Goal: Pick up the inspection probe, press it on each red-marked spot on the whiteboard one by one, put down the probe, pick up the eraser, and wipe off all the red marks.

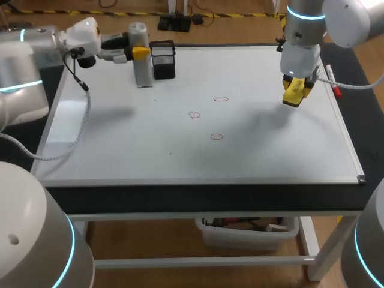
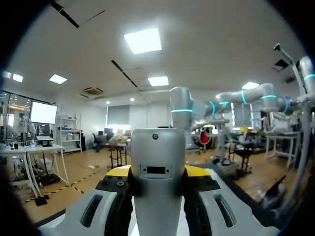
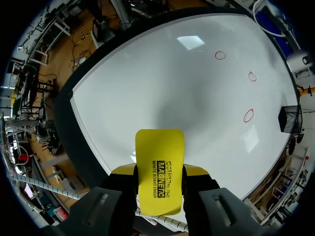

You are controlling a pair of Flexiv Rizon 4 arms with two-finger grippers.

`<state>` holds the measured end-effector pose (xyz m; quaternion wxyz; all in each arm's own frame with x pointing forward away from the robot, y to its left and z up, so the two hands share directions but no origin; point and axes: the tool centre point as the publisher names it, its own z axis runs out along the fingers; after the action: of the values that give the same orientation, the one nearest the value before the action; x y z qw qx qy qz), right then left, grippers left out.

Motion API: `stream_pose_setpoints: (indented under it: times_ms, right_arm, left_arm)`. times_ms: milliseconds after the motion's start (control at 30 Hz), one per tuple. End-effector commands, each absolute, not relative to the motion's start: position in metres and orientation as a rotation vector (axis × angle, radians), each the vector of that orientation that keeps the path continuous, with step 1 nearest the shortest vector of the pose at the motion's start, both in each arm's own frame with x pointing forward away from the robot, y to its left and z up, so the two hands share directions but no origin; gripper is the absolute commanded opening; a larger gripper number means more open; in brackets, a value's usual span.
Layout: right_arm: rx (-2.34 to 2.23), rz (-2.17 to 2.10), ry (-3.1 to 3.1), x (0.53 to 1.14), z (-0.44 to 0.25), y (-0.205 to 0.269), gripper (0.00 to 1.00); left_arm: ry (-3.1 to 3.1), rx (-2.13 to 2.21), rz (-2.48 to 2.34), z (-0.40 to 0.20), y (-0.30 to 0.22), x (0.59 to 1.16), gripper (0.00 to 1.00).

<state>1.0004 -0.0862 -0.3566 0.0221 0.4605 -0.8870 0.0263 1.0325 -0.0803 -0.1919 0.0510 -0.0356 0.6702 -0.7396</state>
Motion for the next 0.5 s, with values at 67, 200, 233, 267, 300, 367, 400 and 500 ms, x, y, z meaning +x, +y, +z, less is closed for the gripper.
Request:
stream_pose_setpoints:
  times_ms: [67,200,233,267,300,367,400,500]
  right_arm:
    - [1.428,0.082,-2.743,1.002,-0.356,-0.087,0.0]
    - [1.428,0.082,-2.743,1.002,-0.356,-0.087,0.0]
    - [1.428,0.082,-2.743,1.002,-0.356,-0.087,0.0]
    - [1.428,0.082,-2.743,1.002,-0.356,-0.087,0.0]
    - [1.428,0.082,-2.743,1.002,-0.356,-0.087,0.0]
    - [1.428,0.082,-2.743,1.002,-0.356,-0.087,0.0]
    - [1.428,0.082,-2.743,1.002,-0.356,-0.087,0.0]
    - [1.428,0.082,-2.743,1.002,-0.356,-0.087,0.0]
  left_arm:
    - [2.087,0.03,-2.325,-0.2,-0.103,1.024,0.0]
    - [2.12,0.103,-2.361,-0.208,-0.123,1.011,0.0]
    - [2.127,0.116,-2.365,-0.21,-0.127,1.009,0.0]
    - [2.129,0.122,-2.388,-0.213,-0.132,1.007,0.0]
    - [2.137,0.139,-2.398,-0.215,-0.137,1.005,0.0]
    - [2.138,0.203,-2.445,-0.221,-0.147,1.0,0.0]
    - [2.145,0.219,-2.448,-0.224,-0.152,0.998,0.0]
    - [2.15,0.279,-2.477,-0.23,-0.165,0.992,0.0]
